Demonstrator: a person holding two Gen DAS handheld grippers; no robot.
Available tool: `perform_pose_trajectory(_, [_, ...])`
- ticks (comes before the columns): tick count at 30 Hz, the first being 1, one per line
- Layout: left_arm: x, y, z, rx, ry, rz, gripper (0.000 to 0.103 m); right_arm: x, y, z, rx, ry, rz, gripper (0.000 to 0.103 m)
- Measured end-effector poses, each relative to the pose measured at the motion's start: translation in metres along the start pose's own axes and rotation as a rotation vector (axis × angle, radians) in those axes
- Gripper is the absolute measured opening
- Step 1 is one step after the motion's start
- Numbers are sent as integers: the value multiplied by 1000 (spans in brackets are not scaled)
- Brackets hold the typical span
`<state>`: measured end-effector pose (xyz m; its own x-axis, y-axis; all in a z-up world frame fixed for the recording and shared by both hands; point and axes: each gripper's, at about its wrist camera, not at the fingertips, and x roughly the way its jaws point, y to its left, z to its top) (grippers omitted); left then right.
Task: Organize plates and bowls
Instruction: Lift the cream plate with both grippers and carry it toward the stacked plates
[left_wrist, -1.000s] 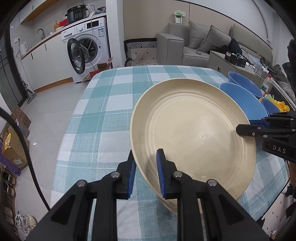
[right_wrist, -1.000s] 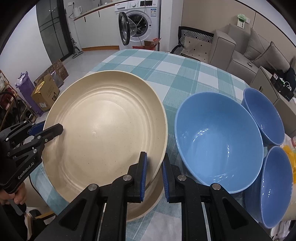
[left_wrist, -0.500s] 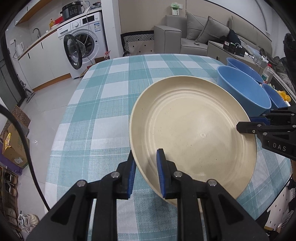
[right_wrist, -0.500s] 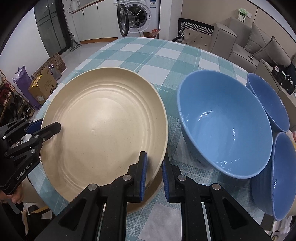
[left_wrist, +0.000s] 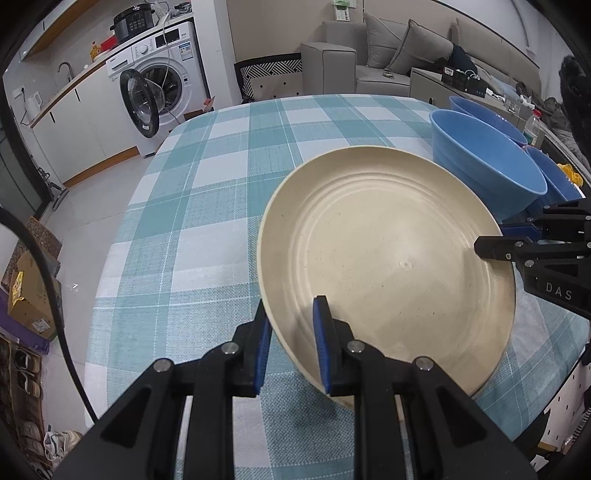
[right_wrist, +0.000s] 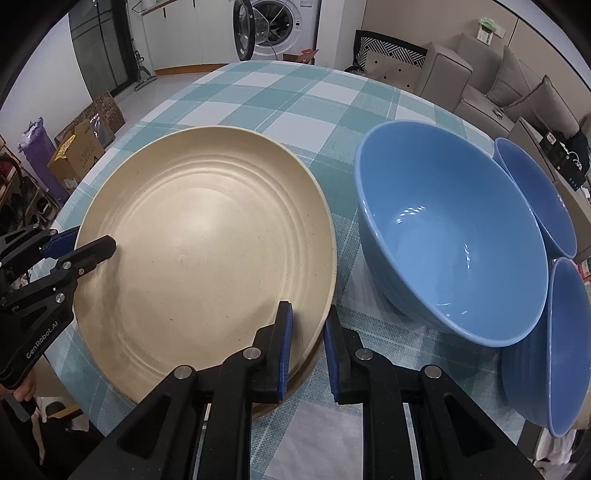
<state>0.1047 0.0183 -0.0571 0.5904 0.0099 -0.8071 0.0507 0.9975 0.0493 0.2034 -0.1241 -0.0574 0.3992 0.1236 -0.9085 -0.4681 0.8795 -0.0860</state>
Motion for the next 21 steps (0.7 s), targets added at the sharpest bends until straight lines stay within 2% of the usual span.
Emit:
perform_pose_trajectory(10, [2,-6,-1,36,5,29,20,3,5,-4,-43,3,-57,17])
perform_pose_trajectory(21, [1,-8,-1,57,24,26,21,0,6,-2,-61,35,-72,18])
